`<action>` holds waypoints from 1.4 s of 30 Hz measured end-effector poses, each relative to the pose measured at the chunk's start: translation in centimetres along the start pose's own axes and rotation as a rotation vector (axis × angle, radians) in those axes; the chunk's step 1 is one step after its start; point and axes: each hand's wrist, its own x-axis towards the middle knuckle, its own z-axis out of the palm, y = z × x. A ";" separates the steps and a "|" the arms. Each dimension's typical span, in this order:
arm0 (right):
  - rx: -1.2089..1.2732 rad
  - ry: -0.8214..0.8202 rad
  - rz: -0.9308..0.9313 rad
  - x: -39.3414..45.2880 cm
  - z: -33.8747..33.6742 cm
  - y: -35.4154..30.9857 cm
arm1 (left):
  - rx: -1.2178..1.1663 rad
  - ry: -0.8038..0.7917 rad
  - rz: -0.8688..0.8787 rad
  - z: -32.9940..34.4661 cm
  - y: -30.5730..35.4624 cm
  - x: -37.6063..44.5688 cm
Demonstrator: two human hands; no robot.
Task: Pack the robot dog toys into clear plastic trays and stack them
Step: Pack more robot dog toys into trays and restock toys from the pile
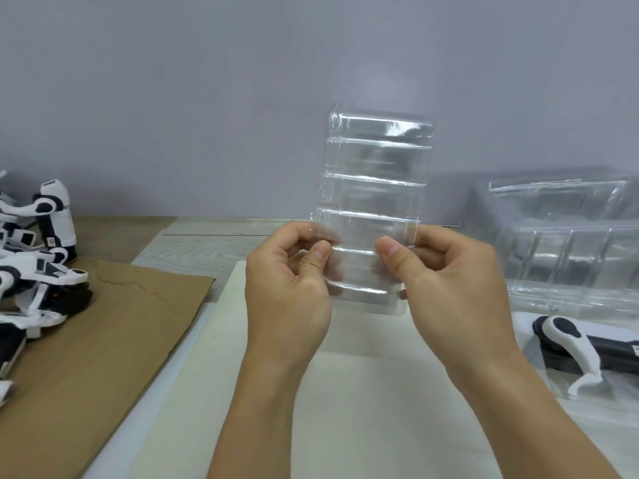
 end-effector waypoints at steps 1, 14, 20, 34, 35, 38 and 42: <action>0.000 0.007 -0.003 0.0 0.0 0.0 | -0.007 0.000 0.004 0.0 0.0 0.0; 0.213 0.075 0.075 1.0 -1.9 0.0 | -0.382 0.373 -0.248 -2.8 -1.3 1.2; 0.342 0.130 0.137 1.1 -2.0 -0.2 | -0.555 0.411 -0.622 -2.2 -2.6 1.2; 0.025 -0.025 -0.049 0.8 -1.4 0.4 | -0.121 -0.052 -0.094 -0.2 0.1 0.3; -0.005 -0.043 -0.068 0.7 -1.2 0.5 | -0.117 -0.090 -0.078 -0.1 0.2 0.2; -0.038 -0.063 -0.098 0.7 -1.0 0.5 | -0.118 -0.095 -0.041 -0.2 0.2 0.2; -0.034 -0.088 -0.124 0.6 -1.0 0.5 | -0.107 -0.116 -0.039 -0.3 0.3 0.2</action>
